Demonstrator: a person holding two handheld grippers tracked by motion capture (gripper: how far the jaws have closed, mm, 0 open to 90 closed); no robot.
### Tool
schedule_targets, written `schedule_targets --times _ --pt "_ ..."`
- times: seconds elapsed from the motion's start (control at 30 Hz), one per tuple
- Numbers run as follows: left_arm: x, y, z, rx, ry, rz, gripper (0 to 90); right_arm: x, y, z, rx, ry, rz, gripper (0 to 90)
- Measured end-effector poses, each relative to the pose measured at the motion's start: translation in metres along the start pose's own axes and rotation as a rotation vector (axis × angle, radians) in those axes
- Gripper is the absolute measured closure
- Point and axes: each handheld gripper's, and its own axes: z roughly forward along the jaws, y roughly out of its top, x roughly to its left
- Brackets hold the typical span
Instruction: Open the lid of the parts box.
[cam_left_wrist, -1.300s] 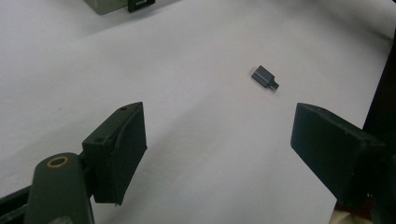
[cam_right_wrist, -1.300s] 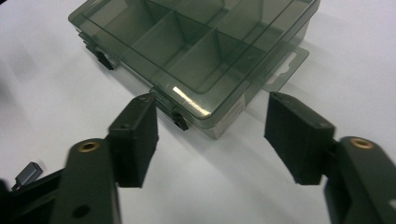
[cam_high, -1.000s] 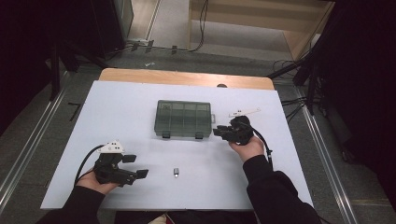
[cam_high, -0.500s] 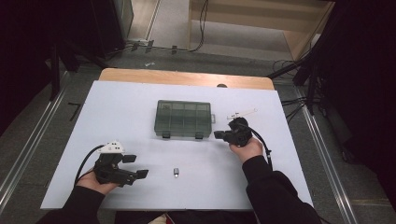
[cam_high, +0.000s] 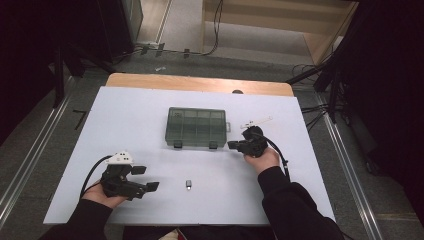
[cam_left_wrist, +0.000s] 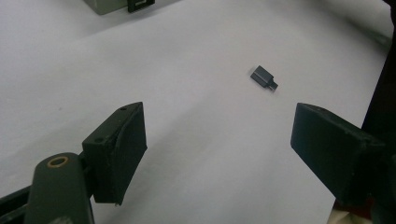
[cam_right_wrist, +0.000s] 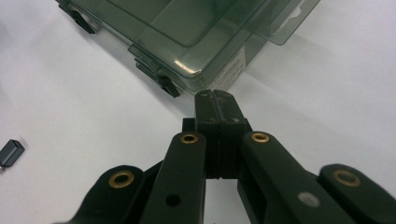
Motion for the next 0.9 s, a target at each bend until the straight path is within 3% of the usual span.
schedule_targets --times 0.9 --pt "0.0001 -0.0002 -0.0004 0.000 0.003 -0.001 19.0 0.0047 0.0009 0.0036 0.025 -0.006 -0.013 87.5"
